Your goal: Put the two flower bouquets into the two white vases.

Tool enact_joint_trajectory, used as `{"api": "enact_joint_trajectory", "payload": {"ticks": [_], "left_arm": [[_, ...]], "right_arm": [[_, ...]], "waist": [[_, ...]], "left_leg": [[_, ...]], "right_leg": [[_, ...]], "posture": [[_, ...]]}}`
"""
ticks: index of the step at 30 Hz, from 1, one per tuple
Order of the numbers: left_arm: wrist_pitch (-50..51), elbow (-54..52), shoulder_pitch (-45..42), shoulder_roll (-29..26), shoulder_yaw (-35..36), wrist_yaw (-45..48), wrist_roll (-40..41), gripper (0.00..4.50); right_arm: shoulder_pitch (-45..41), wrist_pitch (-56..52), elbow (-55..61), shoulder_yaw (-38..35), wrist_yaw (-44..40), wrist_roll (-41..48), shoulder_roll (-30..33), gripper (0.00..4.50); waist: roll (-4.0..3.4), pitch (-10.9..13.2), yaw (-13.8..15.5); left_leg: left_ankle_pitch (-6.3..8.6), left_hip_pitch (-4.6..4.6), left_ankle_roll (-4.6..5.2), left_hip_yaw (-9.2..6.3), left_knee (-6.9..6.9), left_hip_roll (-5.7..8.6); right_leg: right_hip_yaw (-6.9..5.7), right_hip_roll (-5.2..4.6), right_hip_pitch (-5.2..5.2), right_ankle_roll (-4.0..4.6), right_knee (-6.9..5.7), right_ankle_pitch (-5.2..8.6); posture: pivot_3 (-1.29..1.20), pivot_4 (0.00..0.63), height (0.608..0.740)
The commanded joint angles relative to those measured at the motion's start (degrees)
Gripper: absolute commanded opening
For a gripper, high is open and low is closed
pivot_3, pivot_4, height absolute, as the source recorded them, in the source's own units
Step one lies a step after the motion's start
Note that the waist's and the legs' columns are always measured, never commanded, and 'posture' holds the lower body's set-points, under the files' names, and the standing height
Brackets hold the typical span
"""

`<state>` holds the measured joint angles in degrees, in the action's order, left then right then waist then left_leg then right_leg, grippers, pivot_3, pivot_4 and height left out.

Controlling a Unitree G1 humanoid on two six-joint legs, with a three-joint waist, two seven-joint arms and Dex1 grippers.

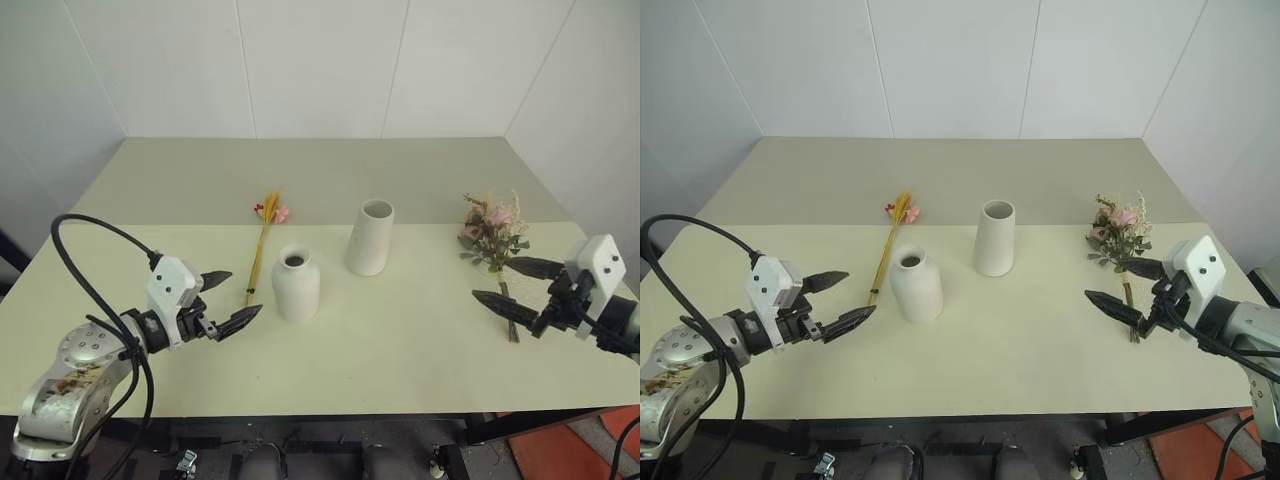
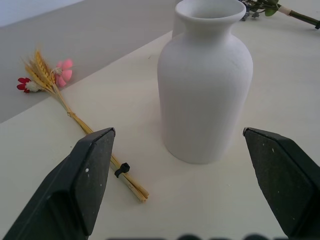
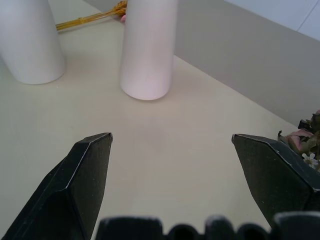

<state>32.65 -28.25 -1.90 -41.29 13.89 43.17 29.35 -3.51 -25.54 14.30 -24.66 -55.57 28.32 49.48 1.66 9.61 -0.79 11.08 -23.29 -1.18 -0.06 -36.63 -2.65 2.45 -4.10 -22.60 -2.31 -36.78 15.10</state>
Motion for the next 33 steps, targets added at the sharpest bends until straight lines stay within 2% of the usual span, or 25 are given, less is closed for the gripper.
{"api": "enact_joint_trajectory", "payload": {"ticks": [1, 20, 28, 33], "left_arm": [[-0.9, -1.4, 0.0, -0.6, 1.0, 0.1, 0.5, 4.47], [-2.4, -0.7, -0.1, 0.7, 0.0, -0.8, -0.1, 4.47], [-0.1, -1.7, -4.2, -0.5, 1.1, 0.9, 4.9, 4.47], [5.8, -1.9, -11.5, -4.3, 2.6, 4.2, 13.6, 4.47]], "right_arm": [[-1.2, 1.9, 0.3, -0.2, -0.8, 0.3, 1.0, 4.5], [-3.3, 4.7, -1.7, 1.2, 0.5, -2.2, 0.8, 4.5], [-8.3, -5.2, -2.6, 3.7, 6.3, -3.5, 4.1, 4.5], [-16.1, -20.5, -5.0, 8.5, 13.7, -5.5, 6.3, 4.5]], "waist": [[0.0, 0.0, 0.0], [0.0, 0.0, 0.0], [0.0, 0.0, 0.0], [0.1, 0.1, 0.0]], "left_leg": [[0.0, 0.01, 0.0, 0.0, 0.0, 0.0], [0.0, 0.0, 0.0, 0.01, 0.0, 0.0], [0.0, 0.01, 0.0, 0.02, 0.0, 0.0], [0.0, -0.05, 0.0, 0.02, -0.01, 0.01]], "right_leg": [[0.0, 0.0, 0.0, 0.0, 0.0, 0.0], [0.0, 0.0, 0.0, 0.0, 0.0, -0.01], [0.02, 0.0, -0.01, 0.01, -0.03, -0.01], [0.02, 0.0, -0.08, 0.02, -0.04, -0.02]], "posture": [[0.0, 0.15, 0.74], [0.0, 0.15, 0.74], [0.0, 0.15, 0.74], [0.0, 0.15, 0.74]]}}
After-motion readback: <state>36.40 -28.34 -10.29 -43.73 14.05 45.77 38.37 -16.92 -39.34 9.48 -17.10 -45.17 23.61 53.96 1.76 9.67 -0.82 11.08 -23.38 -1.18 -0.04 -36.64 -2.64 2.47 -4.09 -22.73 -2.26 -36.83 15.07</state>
